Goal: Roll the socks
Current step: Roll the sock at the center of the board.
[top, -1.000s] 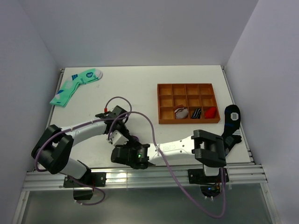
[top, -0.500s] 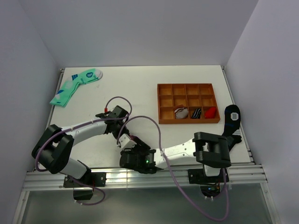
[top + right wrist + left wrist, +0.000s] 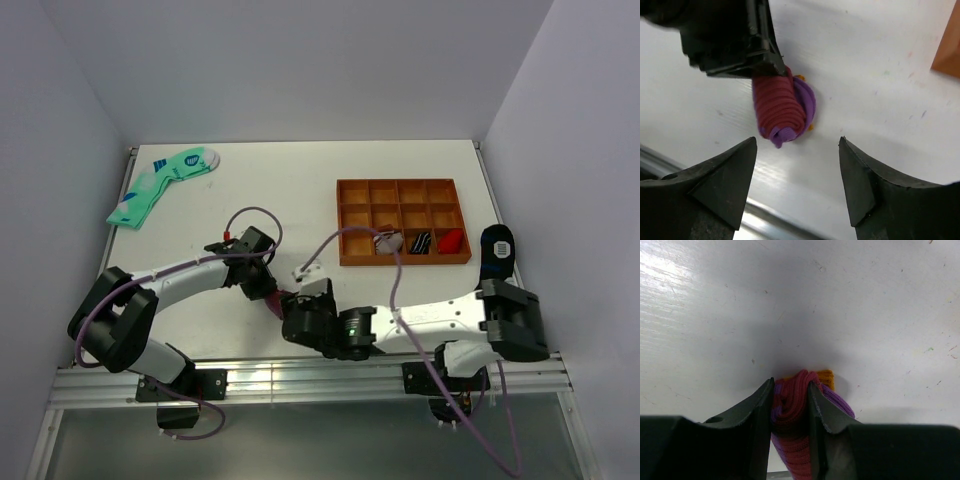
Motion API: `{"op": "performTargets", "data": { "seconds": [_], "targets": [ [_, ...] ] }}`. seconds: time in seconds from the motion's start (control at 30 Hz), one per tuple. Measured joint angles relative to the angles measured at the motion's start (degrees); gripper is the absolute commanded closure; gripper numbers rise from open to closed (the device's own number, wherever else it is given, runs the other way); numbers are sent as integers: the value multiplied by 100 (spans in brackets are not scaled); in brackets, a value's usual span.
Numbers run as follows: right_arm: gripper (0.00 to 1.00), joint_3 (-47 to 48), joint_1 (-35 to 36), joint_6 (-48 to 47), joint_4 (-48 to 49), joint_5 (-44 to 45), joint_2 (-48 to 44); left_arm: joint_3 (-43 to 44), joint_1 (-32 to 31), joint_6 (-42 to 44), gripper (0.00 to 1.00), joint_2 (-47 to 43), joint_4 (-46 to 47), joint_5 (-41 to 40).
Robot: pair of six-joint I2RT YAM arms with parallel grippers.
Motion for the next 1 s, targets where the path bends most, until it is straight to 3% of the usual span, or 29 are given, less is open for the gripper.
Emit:
{"op": "performTargets", "data": {
  "seconds": [0.27,0.37,0.63,1.0],
  "targets": [
    [25,-1169,-205,2791,-11,-761,-1598,-57,0,-15,100,-44,55,-11],
    [24,-1539,-210,3510,400,-1051,-1462,-90,-4,-42,100,-68,92,-17],
    [21,-2708,-129,5189,2570,-1346,-887,-254,-9,-76,100,-184,275,-26],
    [13,-2726,13,6369,3995,-1045,-109,-256,-28,-96,100,-188,286,-50]
  ]
}}
